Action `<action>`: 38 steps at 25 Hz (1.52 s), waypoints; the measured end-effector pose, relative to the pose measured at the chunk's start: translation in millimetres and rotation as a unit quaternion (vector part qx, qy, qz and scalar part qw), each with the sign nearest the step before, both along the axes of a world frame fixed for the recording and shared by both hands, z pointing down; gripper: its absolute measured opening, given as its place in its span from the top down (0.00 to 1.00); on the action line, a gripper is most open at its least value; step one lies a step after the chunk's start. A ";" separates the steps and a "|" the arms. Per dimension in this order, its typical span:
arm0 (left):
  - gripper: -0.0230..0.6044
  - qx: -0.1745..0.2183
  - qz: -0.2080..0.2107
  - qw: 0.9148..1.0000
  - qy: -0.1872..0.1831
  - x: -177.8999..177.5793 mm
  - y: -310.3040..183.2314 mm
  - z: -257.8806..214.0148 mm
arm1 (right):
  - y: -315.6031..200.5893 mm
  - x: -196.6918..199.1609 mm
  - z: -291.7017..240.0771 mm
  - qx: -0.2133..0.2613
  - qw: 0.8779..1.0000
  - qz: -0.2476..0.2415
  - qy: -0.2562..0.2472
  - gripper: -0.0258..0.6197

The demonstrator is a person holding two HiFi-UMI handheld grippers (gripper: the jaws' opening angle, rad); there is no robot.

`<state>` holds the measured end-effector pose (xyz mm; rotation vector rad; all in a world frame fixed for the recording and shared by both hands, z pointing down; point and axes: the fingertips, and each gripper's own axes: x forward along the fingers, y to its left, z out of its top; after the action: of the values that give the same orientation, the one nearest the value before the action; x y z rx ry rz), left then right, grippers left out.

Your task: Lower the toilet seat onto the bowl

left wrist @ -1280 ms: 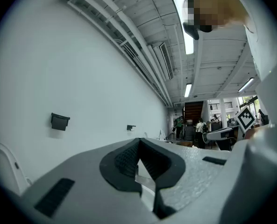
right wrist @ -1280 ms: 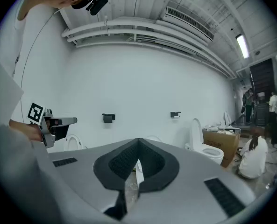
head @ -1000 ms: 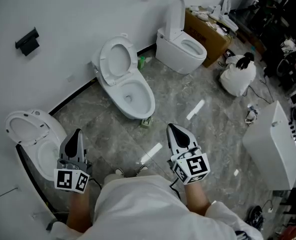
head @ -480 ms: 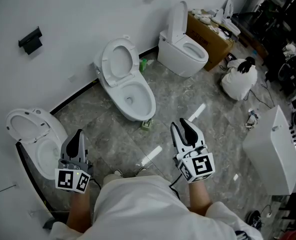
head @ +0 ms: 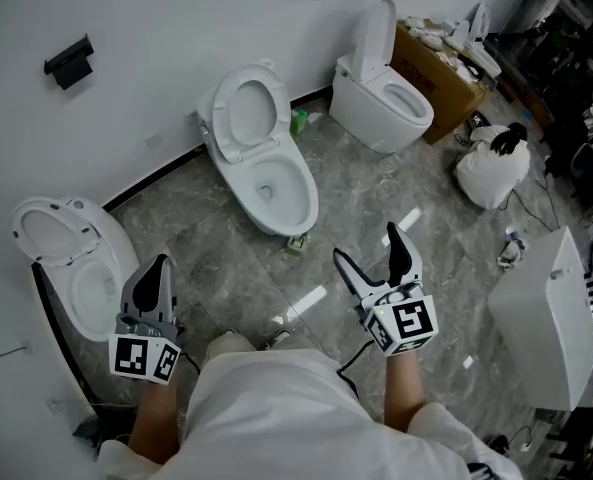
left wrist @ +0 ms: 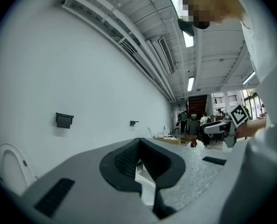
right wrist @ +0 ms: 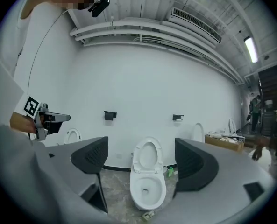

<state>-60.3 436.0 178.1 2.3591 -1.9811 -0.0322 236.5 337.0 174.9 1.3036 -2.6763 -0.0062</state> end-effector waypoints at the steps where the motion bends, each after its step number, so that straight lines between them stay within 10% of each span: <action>1: 0.97 -0.004 0.002 1.000 -0.007 1.6 -0.1 2.5 | -3.0 1.6 7.3 -0.002 1.000 0.002 0.000 0.33; 15: 0.97 -0.061 0.029 0.997 0.025 -22.3 -110.5 53.9 | -89.0 -73.9 59.5 -0.066 0.996 -0.049 0.045 0.33; 27: 0.97 -0.009 0.063 0.997 0.051 -121.8 -311.7 38.2 | -247.0 -180.8 34.7 -0.059 0.994 -0.043 0.087 0.33; 38: 0.97 -0.004 0.092 0.994 0.057 -114.2 -389.1 28.2 | -323.1 -164.5 29.2 -0.042 0.993 0.000 0.110 0.33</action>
<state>-174.6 46.9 206.3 2.4629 -1.7041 -0.1460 72.0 13.8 204.1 1.2029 -2.4635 -0.0351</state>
